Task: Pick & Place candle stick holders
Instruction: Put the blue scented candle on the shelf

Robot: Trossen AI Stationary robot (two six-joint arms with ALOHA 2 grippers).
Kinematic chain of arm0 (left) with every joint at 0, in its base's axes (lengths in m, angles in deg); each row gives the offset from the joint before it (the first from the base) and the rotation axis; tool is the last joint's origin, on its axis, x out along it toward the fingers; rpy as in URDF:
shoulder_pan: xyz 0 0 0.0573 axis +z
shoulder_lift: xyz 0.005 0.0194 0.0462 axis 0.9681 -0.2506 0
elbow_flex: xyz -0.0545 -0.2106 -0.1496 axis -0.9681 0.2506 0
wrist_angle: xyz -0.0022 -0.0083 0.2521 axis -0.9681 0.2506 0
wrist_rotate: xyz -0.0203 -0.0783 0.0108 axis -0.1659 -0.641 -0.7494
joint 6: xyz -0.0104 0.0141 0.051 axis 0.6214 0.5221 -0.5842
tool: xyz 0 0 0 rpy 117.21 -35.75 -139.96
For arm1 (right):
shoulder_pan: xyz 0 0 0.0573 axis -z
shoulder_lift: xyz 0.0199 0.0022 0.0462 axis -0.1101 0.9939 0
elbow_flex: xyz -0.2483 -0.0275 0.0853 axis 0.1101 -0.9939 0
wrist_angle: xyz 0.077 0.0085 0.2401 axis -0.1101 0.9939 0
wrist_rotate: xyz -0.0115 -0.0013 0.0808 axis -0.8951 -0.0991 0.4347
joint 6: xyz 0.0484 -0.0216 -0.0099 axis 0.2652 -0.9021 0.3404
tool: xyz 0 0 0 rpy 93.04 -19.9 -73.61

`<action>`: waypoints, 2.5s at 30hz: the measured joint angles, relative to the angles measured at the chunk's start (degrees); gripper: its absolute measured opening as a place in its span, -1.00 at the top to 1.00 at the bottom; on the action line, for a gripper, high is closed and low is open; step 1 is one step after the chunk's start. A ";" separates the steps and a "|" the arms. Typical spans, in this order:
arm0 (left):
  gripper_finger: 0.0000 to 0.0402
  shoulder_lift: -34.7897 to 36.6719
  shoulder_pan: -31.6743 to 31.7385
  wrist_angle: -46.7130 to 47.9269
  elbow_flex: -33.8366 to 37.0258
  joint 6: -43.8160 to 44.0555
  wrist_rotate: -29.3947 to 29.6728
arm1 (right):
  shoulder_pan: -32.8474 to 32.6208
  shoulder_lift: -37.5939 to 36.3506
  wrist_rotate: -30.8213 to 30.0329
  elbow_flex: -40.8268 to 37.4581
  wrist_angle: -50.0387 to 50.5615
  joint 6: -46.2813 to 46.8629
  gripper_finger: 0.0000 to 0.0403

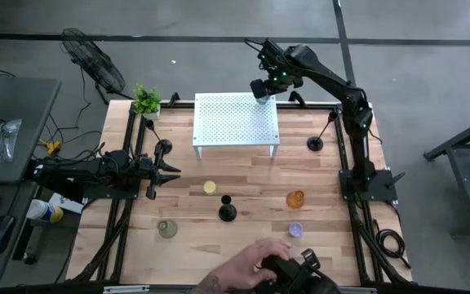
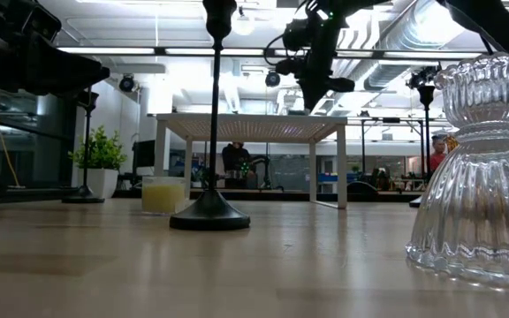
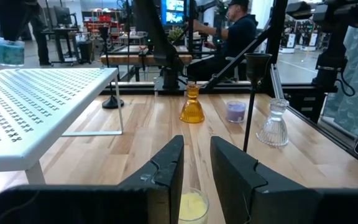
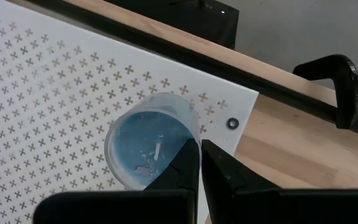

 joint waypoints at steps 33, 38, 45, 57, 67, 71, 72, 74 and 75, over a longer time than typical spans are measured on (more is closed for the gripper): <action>0.62 0.00 0.00 0.00 0.00 0.00 0.04 | 0.39 1.18 1.82 0.00 0.53 -2.26 0.98; 0.62 -0.01 0.00 0.02 0.00 0.00 0.04 | 0.39 1.18 1.82 0.00 0.83 -2.28 0.98; 0.62 -0.02 0.00 0.01 0.00 0.00 0.04 | 0.39 1.18 1.82 0.00 1.00 -2.28 0.98; 0.62 0.00 0.00 0.01 0.00 0.00 0.04 | 0.39 1.20 1.59 0.00 0.94 -2.28 0.98; 0.62 -0.02 0.00 0.00 0.00 0.00 0.04 | 0.35 1.22 1.58 0.00 0.46 -2.48 0.98; 0.62 -0.01 0.00 0.01 0.00 0.00 0.04 | 0.35 1.22 1.59 0.00 0.45 -2.48 0.98; 0.62 -0.02 0.00 0.01 0.00 0.00 0.05 | 0.35 1.22 1.60 0.00 0.44 -2.48 0.98; 0.62 -0.02 0.00 0.02 0.00 0.00 0.04 | 0.35 1.22 1.61 0.00 0.43 -2.52 0.98; 0.62 -0.02 0.00 0.01 0.00 0.00 0.05 | 0.35 1.22 1.61 0.00 0.43 -2.52 0.98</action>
